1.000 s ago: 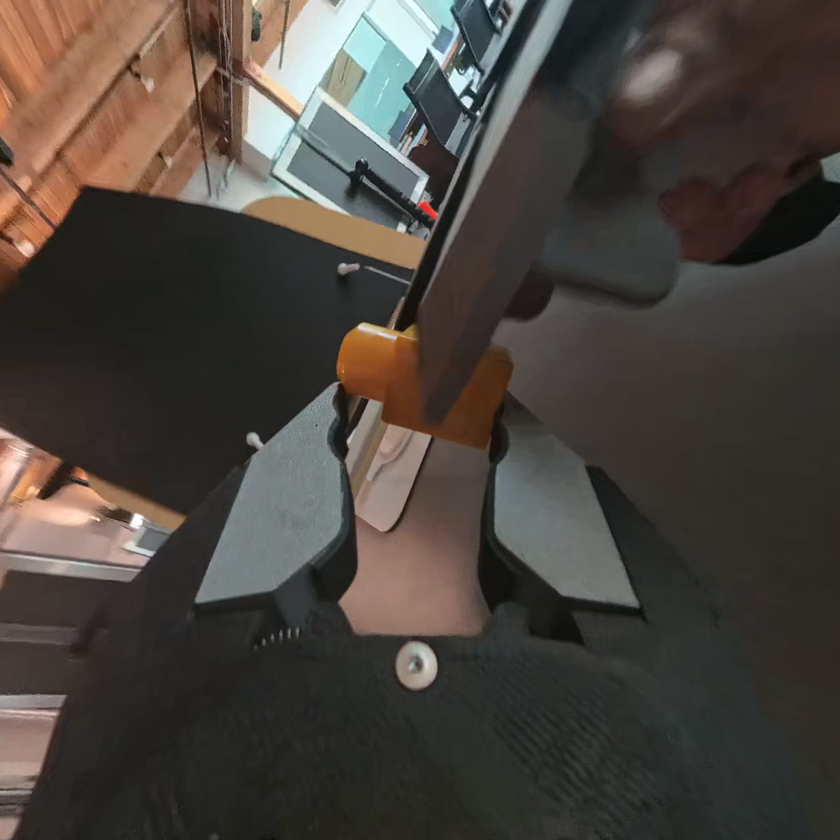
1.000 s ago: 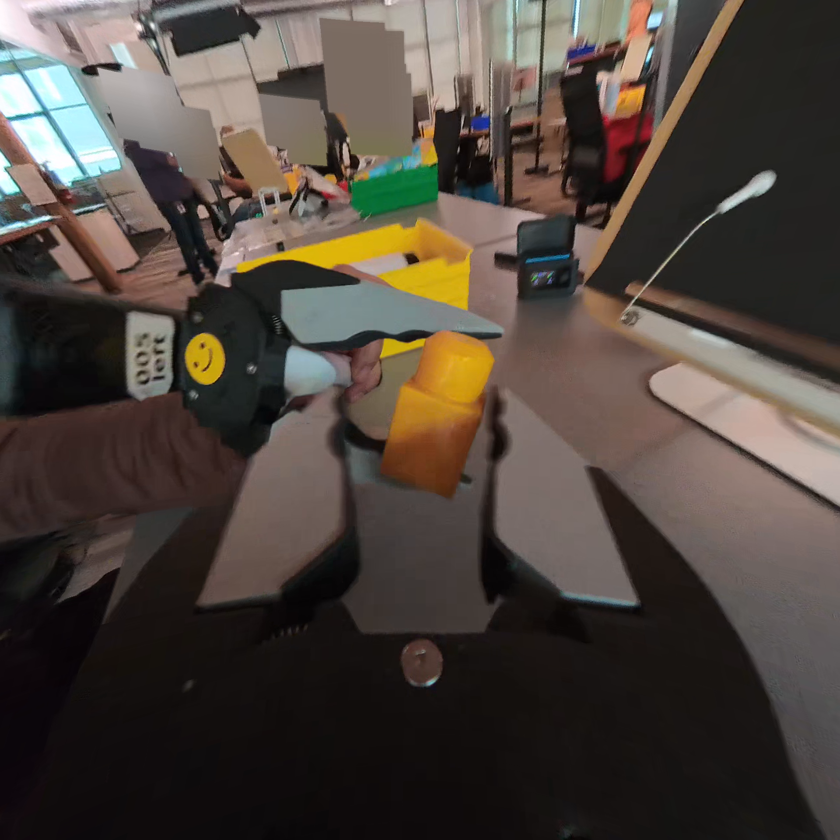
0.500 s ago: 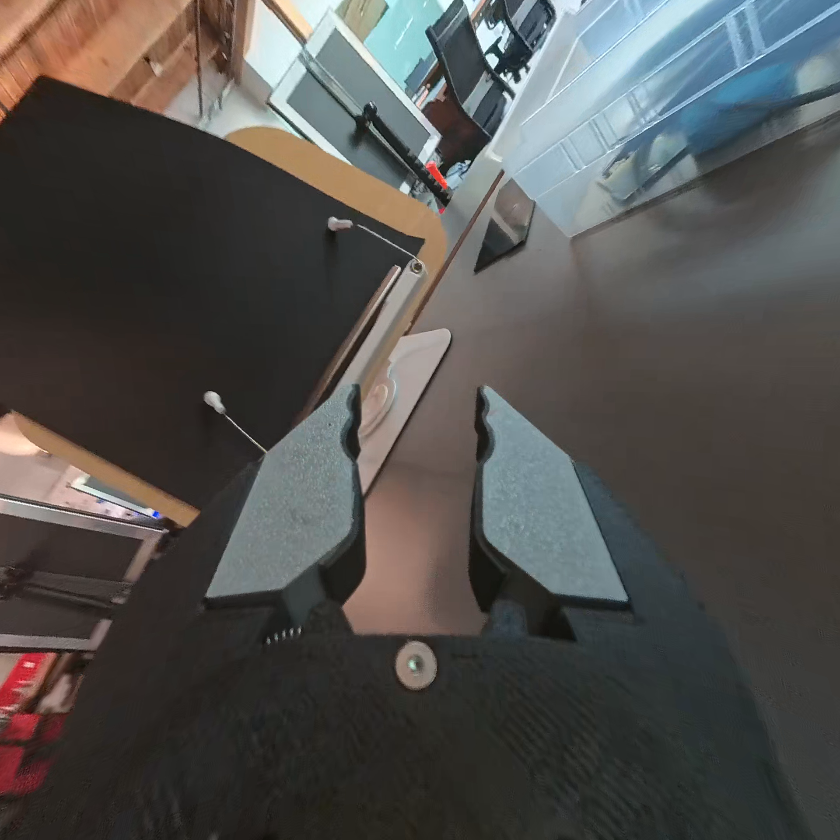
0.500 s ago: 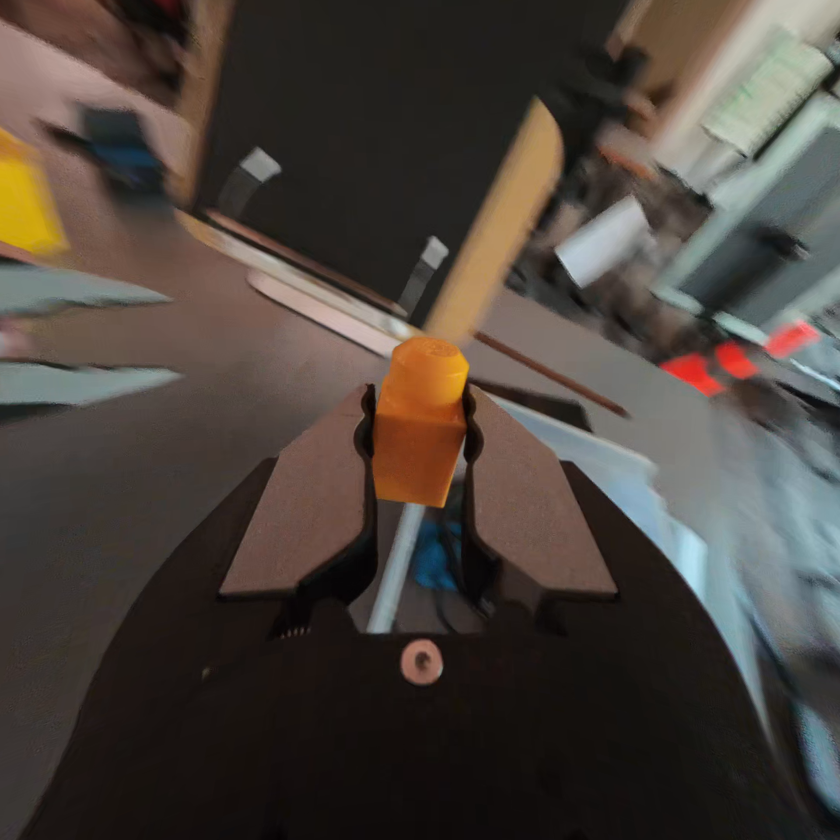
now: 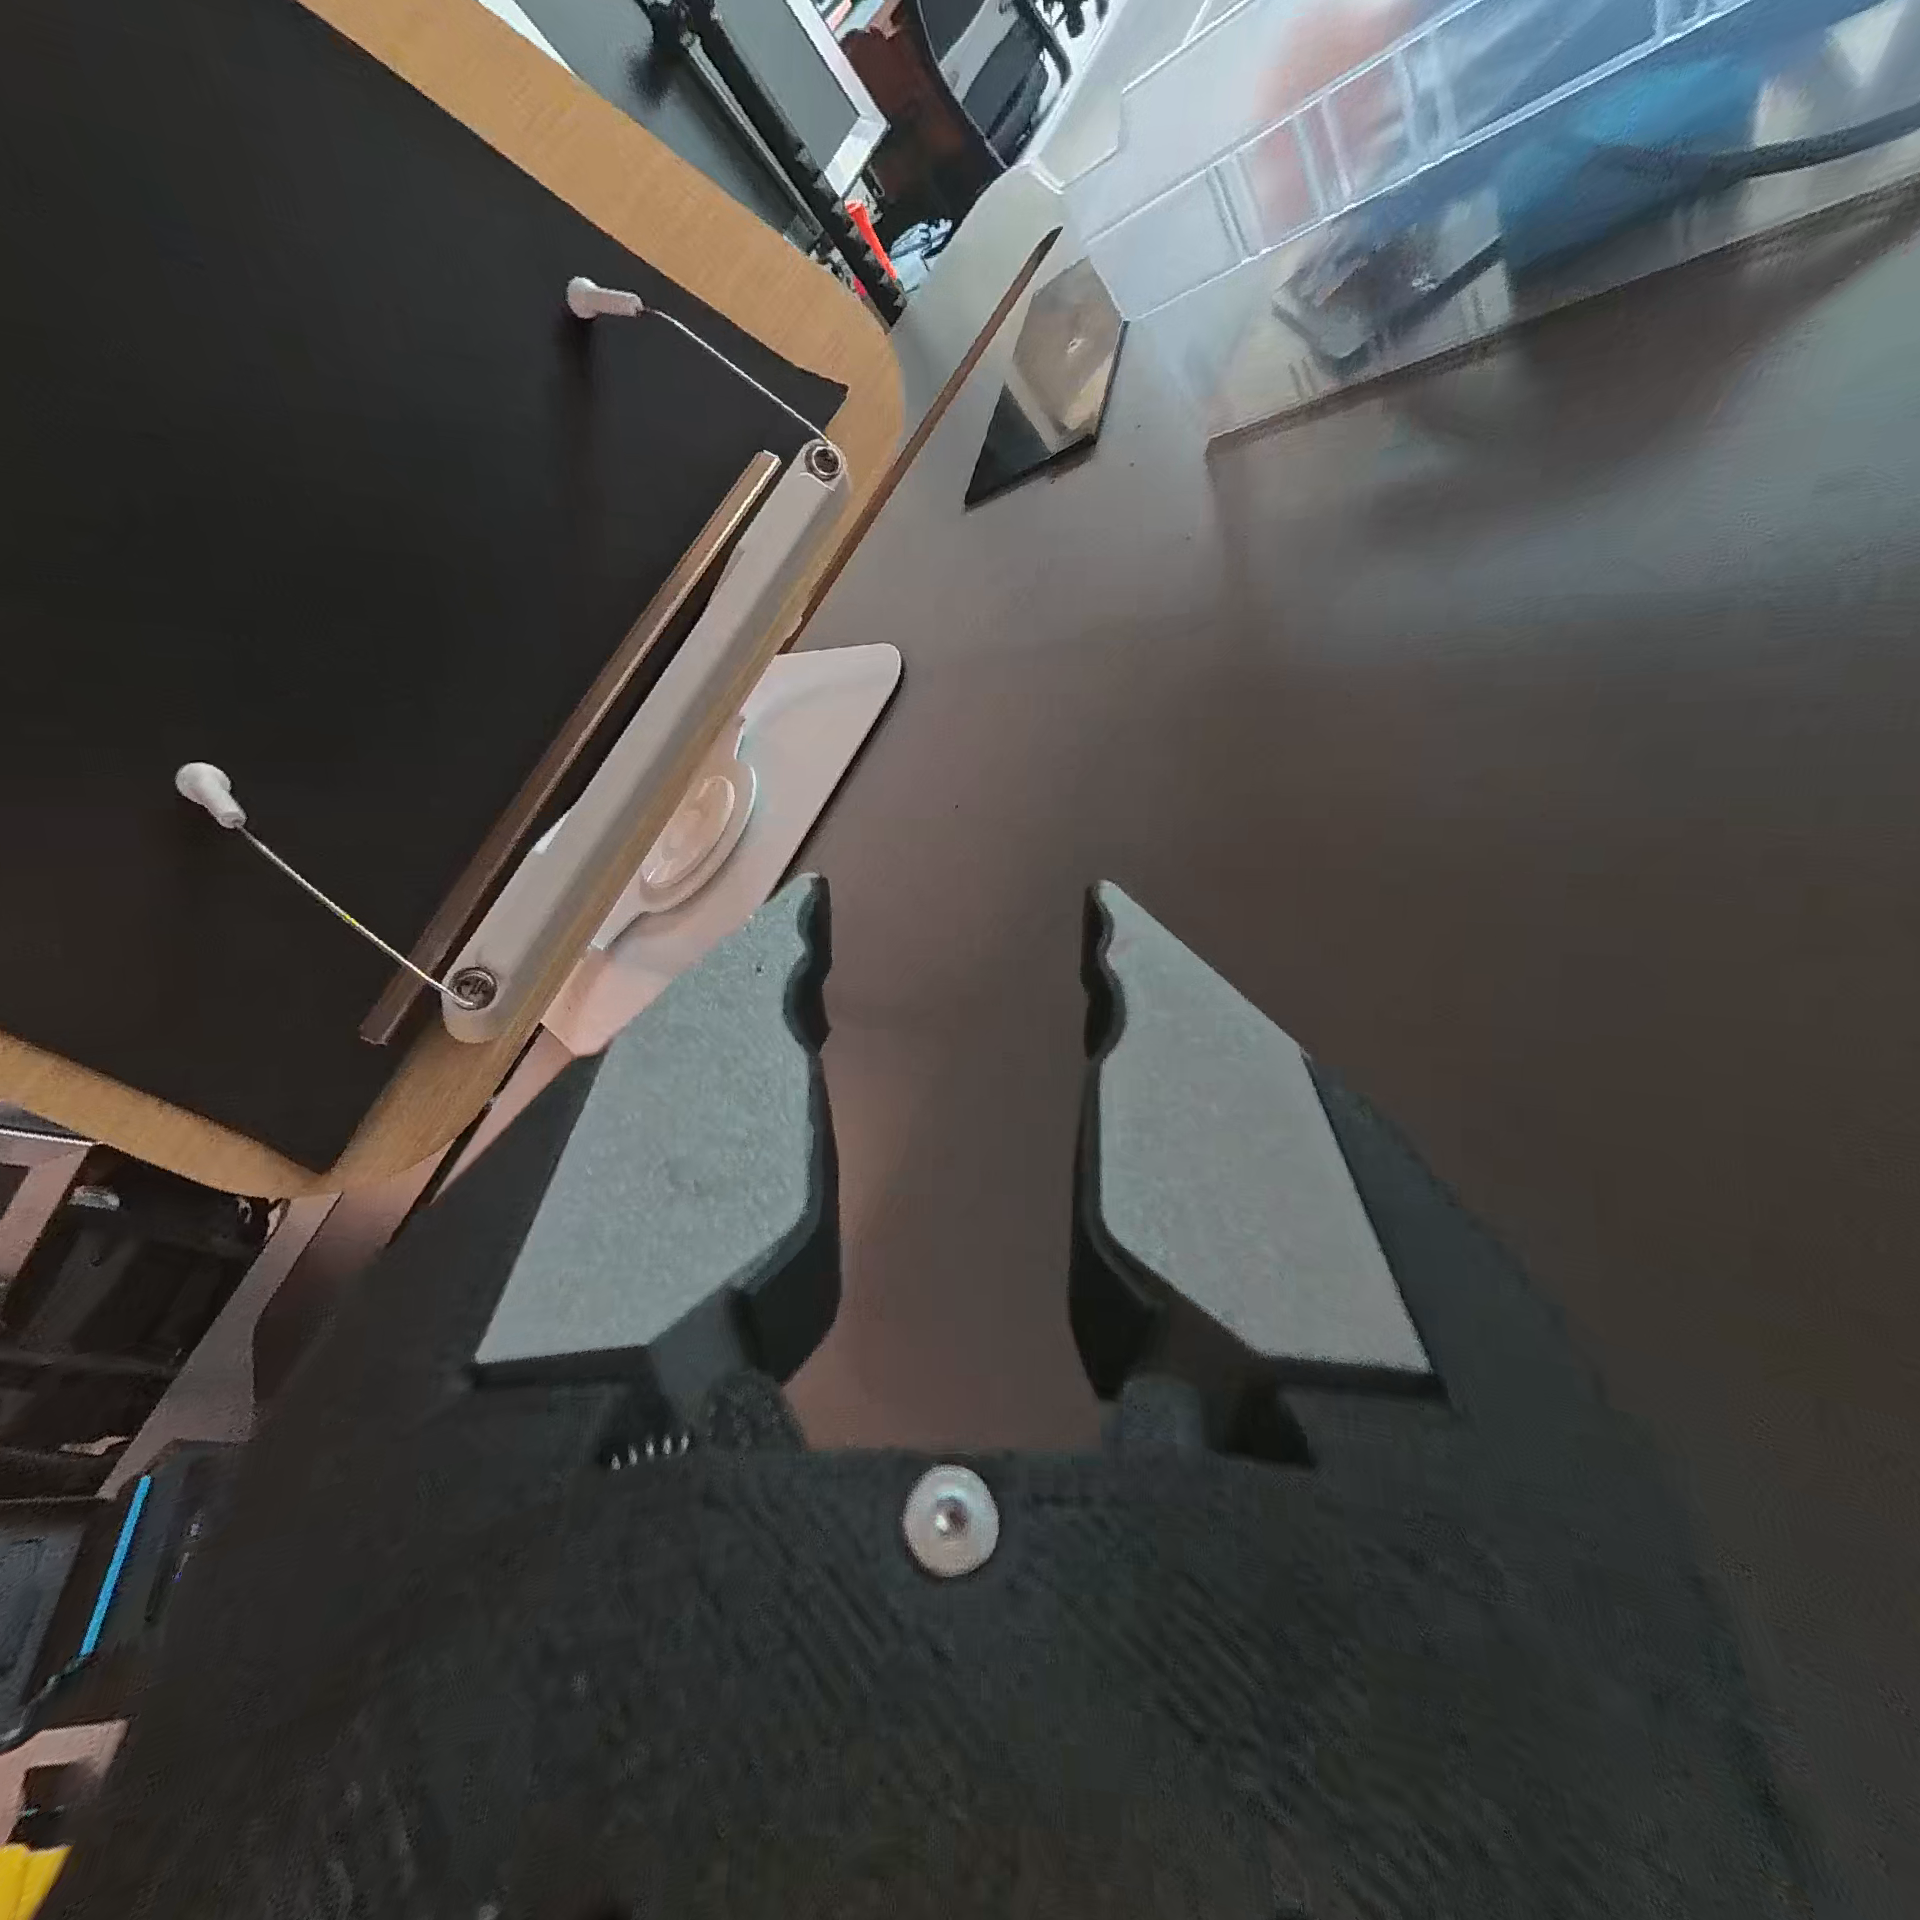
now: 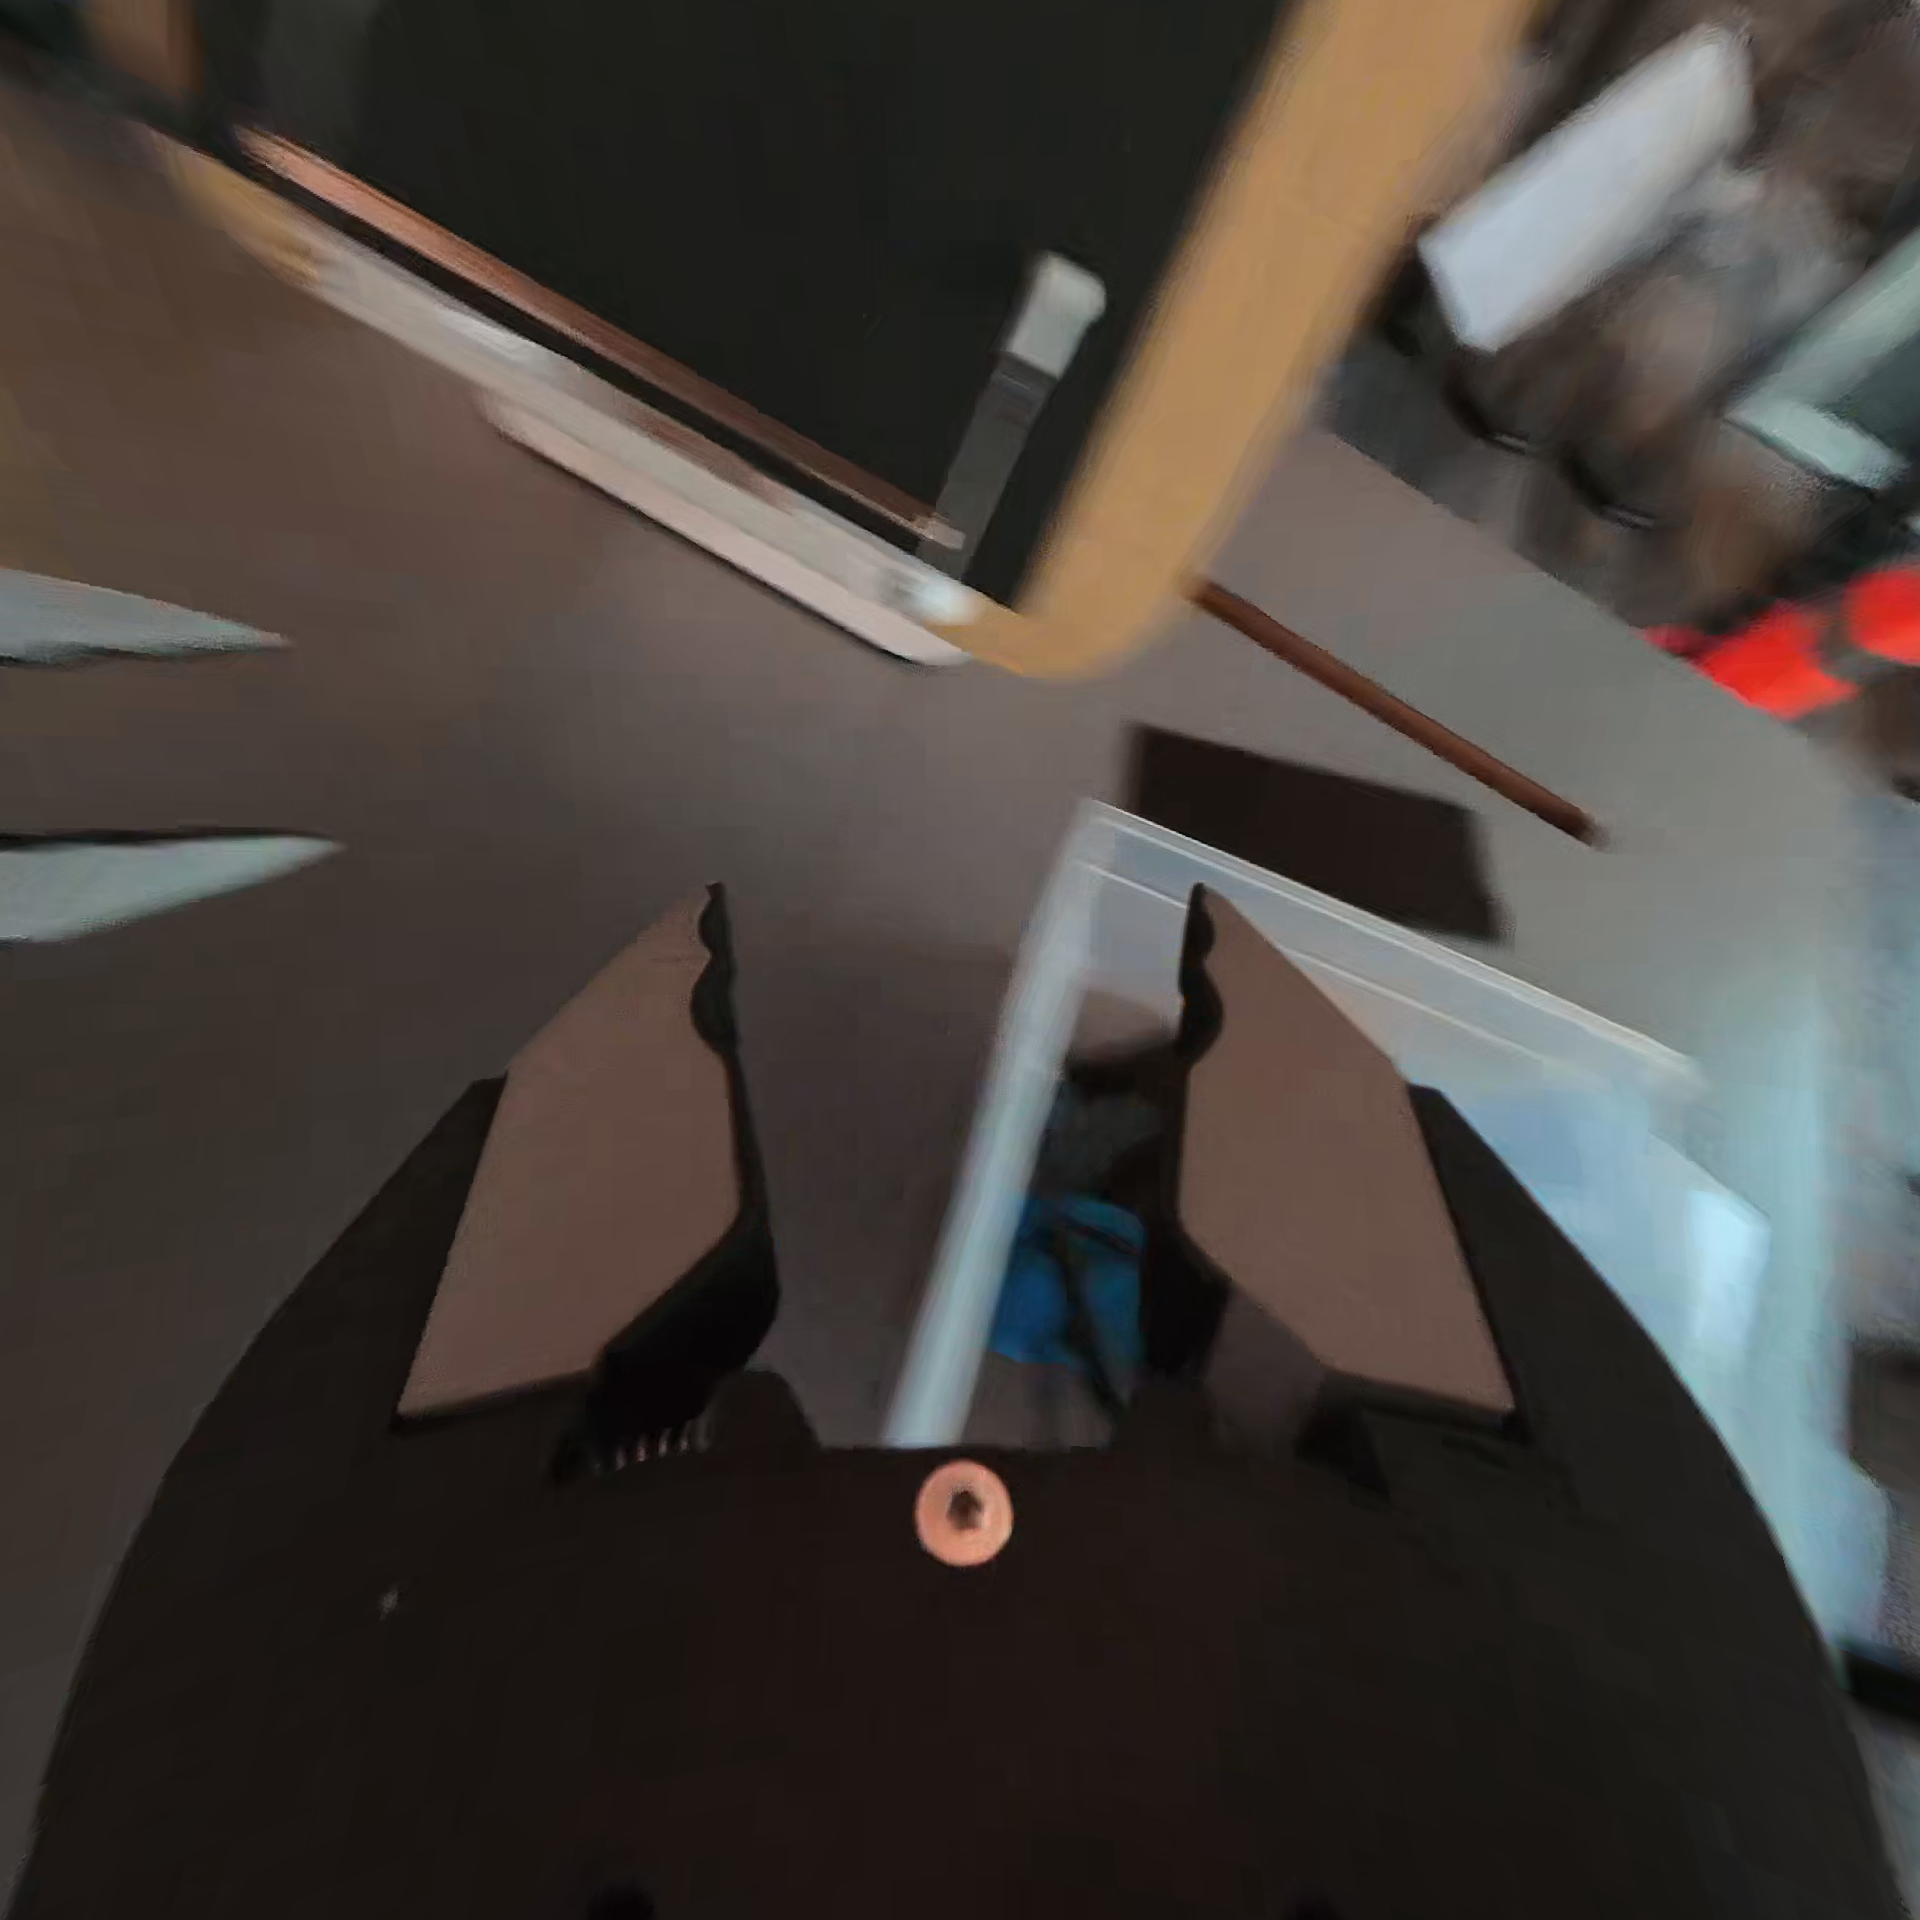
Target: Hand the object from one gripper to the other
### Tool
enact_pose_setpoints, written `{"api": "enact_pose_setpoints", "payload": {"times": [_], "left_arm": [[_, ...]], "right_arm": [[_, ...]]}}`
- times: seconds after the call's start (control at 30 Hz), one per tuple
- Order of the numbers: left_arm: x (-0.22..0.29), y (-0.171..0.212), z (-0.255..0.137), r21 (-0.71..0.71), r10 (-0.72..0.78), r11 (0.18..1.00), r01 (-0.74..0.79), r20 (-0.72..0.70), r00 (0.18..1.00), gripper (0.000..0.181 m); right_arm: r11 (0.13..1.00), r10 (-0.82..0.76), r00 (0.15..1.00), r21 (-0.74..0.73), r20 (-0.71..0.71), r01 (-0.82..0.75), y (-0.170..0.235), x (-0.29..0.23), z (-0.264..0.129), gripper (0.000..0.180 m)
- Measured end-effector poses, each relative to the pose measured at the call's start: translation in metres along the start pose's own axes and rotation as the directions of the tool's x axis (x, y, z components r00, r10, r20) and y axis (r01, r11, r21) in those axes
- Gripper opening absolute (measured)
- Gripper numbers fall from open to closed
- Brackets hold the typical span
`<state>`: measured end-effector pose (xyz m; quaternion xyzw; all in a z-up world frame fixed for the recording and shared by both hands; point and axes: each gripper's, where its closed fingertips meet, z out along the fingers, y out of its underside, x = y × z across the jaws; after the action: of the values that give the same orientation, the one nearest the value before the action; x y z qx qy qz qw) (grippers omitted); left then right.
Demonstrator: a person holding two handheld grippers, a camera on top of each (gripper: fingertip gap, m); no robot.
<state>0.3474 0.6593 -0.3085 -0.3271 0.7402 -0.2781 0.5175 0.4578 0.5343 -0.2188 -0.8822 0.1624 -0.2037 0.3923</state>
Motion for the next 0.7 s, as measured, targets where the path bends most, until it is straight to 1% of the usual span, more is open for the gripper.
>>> {"api": "enact_pose_setpoints", "payload": {"times": [0.03,0.1,0.13,0.17,0.27,0.33,0.37,0.4,0.43,0.47,0.53,0.6,0.63,0.7], "left_arm": [[0.0,0.0,0.0,-0.002,-0.005,1.0,0.005,0.001,1.0,0.045],[-0.004,0.002,-0.001,-0.006,-0.009,1.0,0.009,0.011,1.0,0.044],[-0.007,0.003,-0.002,-0.011,-0.012,1.0,0.013,0.021,1.0,0.043],[-0.01,0.004,-0.003,-0.014,-0.02,1.0,0.02,0.028,0.999,0.043],[-0.02,0.007,-0.007,-0.005,-0.082,0.997,0.082,0.044,0.996,0.042],[-0.021,0.008,-0.007,0.007,-0.174,0.985,0.174,0.014,0.985,0.041],[-0.021,0.008,-0.007,0.01,-0.212,0.977,0.212,-0.005,0.977,0.041],[-0.021,0.008,-0.007,0.012,-0.24,0.971,0.24,-0.021,0.971,0.04],[-0.02,0.007,-0.007,0.012,-0.263,0.965,0.263,-0.038,0.964,0.04],[-0.017,0.005,-0.007,0.016,-0.287,0.957,0.288,-0.061,0.956,0.04],[-0.011,-0.003,-0.009,0.032,-0.326,0.943,0.332,-0.11,0.939,0.042],[-0.007,-0.011,-0.018,0.047,-0.338,0.937,0.347,-0.138,0.931,0.045],[-0.004,-0.016,-0.026,0.058,-0.354,0.929,0.366,-0.15,0.923,0.046],[0.008,-0.028,-0.051,0.08,-0.404,0.9,0.429,-0.217,0.888,0.048]], "right_arm": [[0.999,0.009,0.993,0.047,0.121,-0.015,-0.014,-0.035,0.0,0.086],[0.986,0.009,0.938,0.154,0.346,-0.066,-0.04,-0.1,0.001,0.079],[0.975,0.003,0.912,0.202,0.41,-0.094,-0.049,-0.122,0.007,0.074],[0.964,0.002,0.902,0.239,0.432,-0.116,-0.054,-0.137,0.018,0.074],[0.944,0.052,0.924,0.283,0.379,-0.169,-0.048,-0.144,0.068,0.083],[0.925,0.087,0.935,0.321,0.344,-0.204,-0.038,-0.139,0.095,0.082],[0.916,0.097,0.932,0.336,0.35,-0.221,-0.033,-0.139,0.105,0.081],[0.91,0.103,0.907,0.328,0.408,-0.251,-0.033,-0.146,0.108,0.084],[0.912,0.074,0.877,0.324,0.474,-0.252,-0.034,-0.156,0.106,0.087],[0.911,0.046,0.88,0.342,0.474,-0.231,-0.034,-0.157,0.106,0.084],[0.912,-0.005,0.918,0.379,0.397,-0.159,-0.03,-0.152,0.111,0.08],[0.925,-0.06,0.934,0.371,0.353,-0.081,-0.022,-0.152,0.118,0.076],[0.935,-0.068,0.939,0.349,0.338,-0.058,-0.017,-0.152,0.123,0.075],[0.944,-0.072,0.929,0.326,0.363,-0.054,-0.014,-0.157,0.125,0.076]]}}
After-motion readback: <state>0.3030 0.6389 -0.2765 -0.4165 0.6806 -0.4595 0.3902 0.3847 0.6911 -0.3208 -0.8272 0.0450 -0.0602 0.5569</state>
